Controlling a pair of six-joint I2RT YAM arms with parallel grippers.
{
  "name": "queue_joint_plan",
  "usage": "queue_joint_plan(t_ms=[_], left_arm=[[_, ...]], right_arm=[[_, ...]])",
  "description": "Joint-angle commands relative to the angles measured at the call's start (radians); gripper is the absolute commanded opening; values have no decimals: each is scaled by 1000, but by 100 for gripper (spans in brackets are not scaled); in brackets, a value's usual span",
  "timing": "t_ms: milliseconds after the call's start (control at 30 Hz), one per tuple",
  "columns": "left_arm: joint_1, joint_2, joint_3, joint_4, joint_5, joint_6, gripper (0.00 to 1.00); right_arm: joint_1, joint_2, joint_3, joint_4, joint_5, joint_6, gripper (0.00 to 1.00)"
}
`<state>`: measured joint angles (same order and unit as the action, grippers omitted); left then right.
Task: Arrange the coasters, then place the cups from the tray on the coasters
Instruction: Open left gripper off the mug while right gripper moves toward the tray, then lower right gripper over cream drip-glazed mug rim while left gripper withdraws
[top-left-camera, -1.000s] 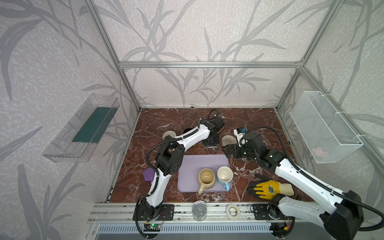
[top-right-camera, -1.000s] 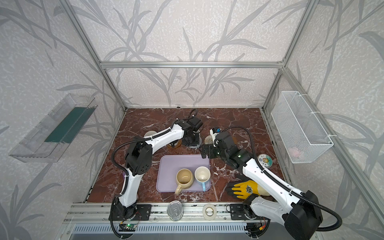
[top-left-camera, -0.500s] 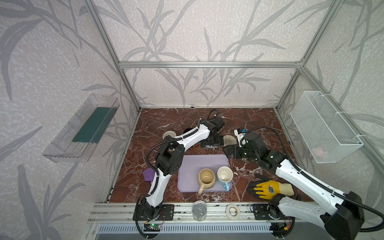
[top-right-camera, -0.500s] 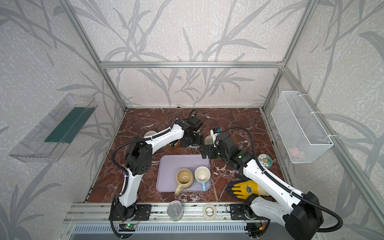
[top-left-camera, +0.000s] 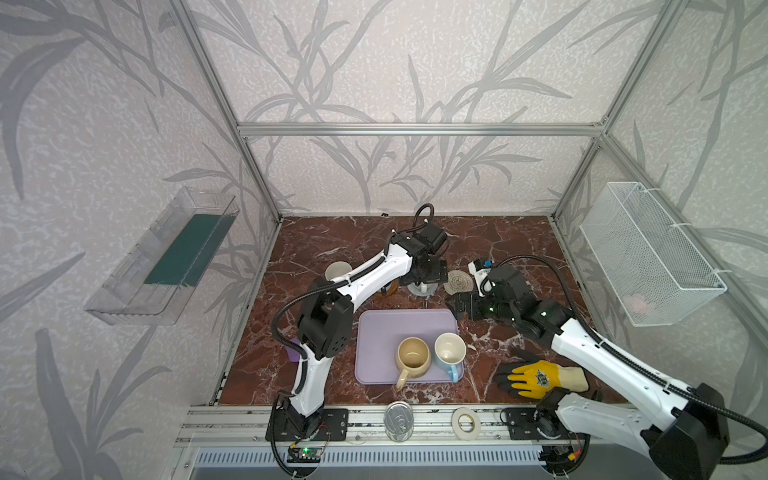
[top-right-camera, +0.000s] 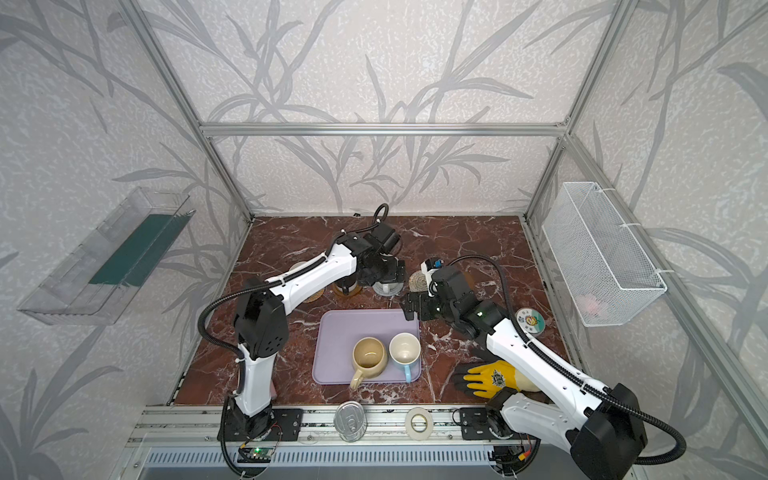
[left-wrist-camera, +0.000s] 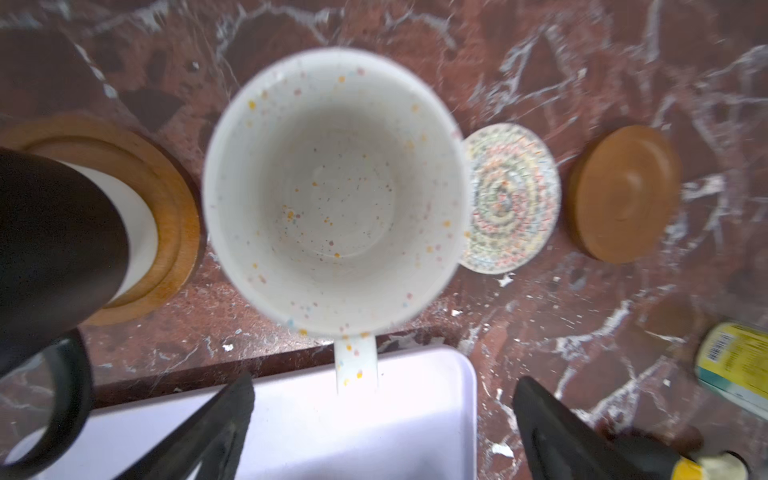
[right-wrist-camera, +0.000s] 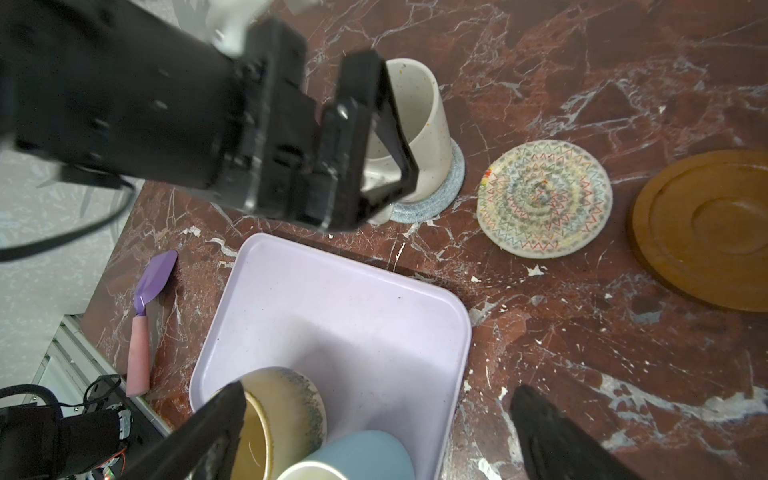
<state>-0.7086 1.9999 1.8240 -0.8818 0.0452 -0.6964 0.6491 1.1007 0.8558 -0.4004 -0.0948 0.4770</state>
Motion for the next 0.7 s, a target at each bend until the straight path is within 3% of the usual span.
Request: queue_joint_plan(t_ms=[0,133,233,400,567,667], left_arm=[[11,-109,15,-18,-34,66,99],[51,-200,-6,-29,-6,97,100],[100,-268,-22,-39,76,144,99],[158,-386,-80,-68,97,170,99],[206,-485,-173,-74,118,162,99],[223,-535,-238,-74,128,149,98]], right_arm=[[105,6,68,-84,105,-10,99],[298,38,117,-139,256,-3,99],[403,74,139,-154,285,31,99],[538,153,207,-237,355,74,99],[605,196,251,-268,334,82,97],[622,212,234,-231,254,113,91]])
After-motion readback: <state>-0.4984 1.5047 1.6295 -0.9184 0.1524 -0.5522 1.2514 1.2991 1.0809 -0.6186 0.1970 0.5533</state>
